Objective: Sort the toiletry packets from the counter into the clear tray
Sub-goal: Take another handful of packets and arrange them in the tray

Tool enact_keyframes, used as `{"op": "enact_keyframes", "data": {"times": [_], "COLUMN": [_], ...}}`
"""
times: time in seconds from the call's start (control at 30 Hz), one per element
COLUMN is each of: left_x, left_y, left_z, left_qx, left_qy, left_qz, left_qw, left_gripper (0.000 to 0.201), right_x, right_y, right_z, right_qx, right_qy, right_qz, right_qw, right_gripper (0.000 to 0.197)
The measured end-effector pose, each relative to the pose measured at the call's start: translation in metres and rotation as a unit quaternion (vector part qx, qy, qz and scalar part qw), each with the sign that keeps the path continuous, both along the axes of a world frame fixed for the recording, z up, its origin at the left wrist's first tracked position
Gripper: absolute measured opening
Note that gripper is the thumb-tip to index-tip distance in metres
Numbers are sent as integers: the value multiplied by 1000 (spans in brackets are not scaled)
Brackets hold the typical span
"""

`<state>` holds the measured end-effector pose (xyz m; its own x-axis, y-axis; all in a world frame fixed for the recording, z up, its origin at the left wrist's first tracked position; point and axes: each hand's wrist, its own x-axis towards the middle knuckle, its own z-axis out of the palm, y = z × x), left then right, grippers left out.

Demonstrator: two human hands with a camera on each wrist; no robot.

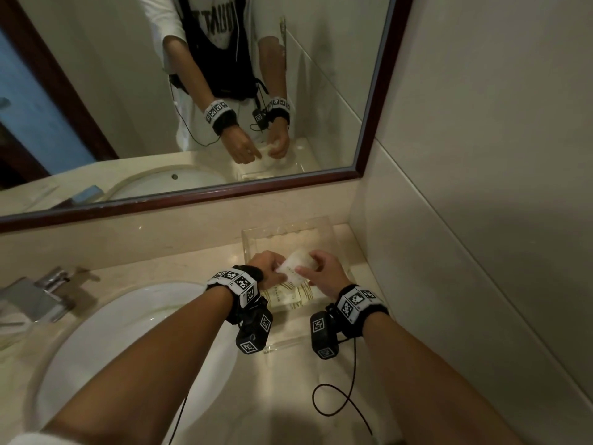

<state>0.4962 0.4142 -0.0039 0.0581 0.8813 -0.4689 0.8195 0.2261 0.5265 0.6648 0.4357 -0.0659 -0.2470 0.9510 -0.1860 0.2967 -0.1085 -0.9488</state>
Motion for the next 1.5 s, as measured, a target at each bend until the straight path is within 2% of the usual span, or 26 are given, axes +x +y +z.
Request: {"op": "enact_keyframes", "data": {"times": [0.1, 0.27, 0.33, 0.53, 0.73, 0.87, 1.0, 1.2, 1.3, 1.5], "left_x": [-2, 0, 3, 13, 16, 11, -1, -15, -16, -16], "left_y": [-2, -3, -3, -2, 1, 2, 4, 8, 9, 12], "left_z": [0, -7, -11, -33, -54, -60, -64, -63, -60, -53], "left_qx": [9, 12, 12, 18, -5, -12, -17, -18, -20, -16], "left_qy": [3, 10, 15, 36, 11, 15, 28, 34, 35, 34], "left_qz": [-4, -5, -8, -11, 10, 20, 37, 53, 54, 51], "left_qw": [1000, 1000, 1000, 999, 1000, 1000, 999, 998, 998, 998], "left_gripper": [27, 29, 27, 25, 23, 16, 16, 9, 10, 11], "right_x": [1, 3, 6, 24, 45, 46, 36, 24, 23, 31], "right_y": [-3, -10, -12, -14, -11, -4, 2, 6, 4, 1], "right_z": [2, -2, -5, -31, -57, -73, -77, -75, -71, -59], "right_qx": [-3, -19, -28, -63, -94, -146, -162, -136, -119, -91], "right_qy": [16, 32, 25, -12, -116, -142, -171, -106, -117, -183], "right_qz": [6, -5, -15, -76, -164, -200, -201, -198, -187, -158], "right_qw": [1000, 999, 999, 995, 975, 958, 951, 965, 968, 966], "right_gripper": [19, 20, 22, 8, 18, 32, 40, 21, 15, 22]}}
